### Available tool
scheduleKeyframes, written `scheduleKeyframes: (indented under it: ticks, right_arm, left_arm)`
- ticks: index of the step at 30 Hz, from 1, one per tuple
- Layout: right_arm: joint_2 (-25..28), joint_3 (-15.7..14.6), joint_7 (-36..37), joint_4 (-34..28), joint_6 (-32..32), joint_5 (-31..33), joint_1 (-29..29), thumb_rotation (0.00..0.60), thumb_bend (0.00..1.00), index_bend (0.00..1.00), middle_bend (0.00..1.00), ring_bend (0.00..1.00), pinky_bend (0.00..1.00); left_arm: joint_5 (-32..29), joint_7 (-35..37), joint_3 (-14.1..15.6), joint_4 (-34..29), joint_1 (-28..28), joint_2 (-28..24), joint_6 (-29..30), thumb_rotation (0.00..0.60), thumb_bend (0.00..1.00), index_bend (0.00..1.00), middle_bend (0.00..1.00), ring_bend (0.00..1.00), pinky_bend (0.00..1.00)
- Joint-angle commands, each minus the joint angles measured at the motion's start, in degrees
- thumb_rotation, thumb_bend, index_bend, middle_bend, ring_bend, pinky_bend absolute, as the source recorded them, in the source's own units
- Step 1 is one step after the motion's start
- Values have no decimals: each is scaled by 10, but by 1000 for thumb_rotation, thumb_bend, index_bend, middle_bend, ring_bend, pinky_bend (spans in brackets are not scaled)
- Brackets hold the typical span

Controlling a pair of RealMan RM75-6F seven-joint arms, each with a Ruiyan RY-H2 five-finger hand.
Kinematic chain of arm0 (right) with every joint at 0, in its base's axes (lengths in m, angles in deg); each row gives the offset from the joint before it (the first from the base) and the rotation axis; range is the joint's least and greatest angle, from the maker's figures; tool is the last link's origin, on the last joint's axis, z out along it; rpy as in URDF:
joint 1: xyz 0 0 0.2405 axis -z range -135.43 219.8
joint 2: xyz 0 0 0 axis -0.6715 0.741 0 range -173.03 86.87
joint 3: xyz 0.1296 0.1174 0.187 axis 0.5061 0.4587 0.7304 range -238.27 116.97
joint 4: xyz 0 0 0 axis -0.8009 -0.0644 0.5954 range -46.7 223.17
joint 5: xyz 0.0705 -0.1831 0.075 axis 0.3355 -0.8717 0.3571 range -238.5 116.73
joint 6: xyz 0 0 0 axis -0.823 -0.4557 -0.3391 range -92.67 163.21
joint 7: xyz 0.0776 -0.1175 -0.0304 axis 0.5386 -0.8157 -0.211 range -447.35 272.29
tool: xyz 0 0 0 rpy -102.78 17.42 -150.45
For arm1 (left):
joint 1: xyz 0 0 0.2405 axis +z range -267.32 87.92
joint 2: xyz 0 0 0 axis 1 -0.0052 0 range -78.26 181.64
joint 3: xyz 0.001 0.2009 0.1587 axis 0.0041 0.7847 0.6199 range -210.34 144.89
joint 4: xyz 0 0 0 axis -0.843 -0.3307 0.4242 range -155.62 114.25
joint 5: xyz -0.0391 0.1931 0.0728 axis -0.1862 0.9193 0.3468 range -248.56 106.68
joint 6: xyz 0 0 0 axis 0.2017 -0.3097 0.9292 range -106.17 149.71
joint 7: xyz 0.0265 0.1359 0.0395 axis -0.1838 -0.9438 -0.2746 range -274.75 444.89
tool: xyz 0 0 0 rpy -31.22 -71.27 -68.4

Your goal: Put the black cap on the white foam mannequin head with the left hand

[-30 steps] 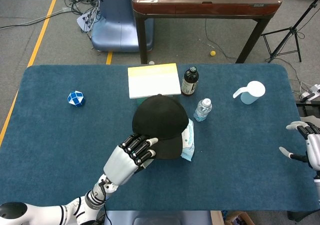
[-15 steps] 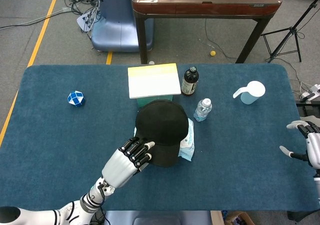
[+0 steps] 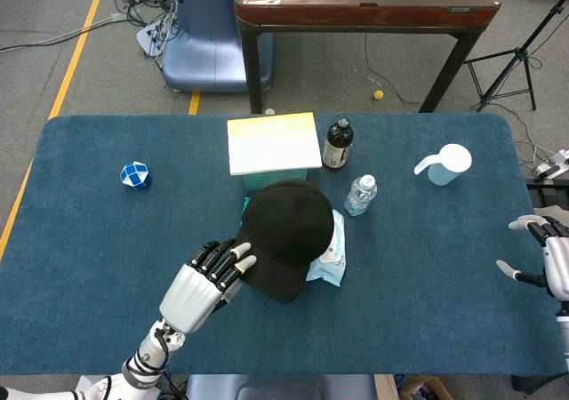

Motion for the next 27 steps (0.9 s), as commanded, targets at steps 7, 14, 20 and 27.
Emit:
scheduleKeyframes:
  ticks: [7, 14, 20, 27]
  right_arm:
    - [-1, 1, -4, 0, -4, 3, -2, 600, 44, 353, 301, 209, 265]
    - [-5, -2, -23, -4, -9, 2, -6, 600, 44, 353, 301, 210, 265]
    - [-10, -5, -46, -11, -10, 0, -8, 600, 45, 353, 301, 210, 265]
    - [-15, -13, -75, -22, -6, -10, -9, 600, 44, 353, 301, 209, 265]
  left_arm:
    - [-49, -44, 4, -48, 45, -42, -12, 600, 345, 150, 190, 175, 275]
    - [-107, -42, -6, -85, 89, -97, 3, 600, 345, 68, 185, 172, 268]
    - [-171, -13, -7, -118, 125, -171, -3, 600, 345, 76, 185, 172, 268]
    - [-230, 63, 3, -144, 164, -259, -16, 600, 345, 94, 185, 174, 268]
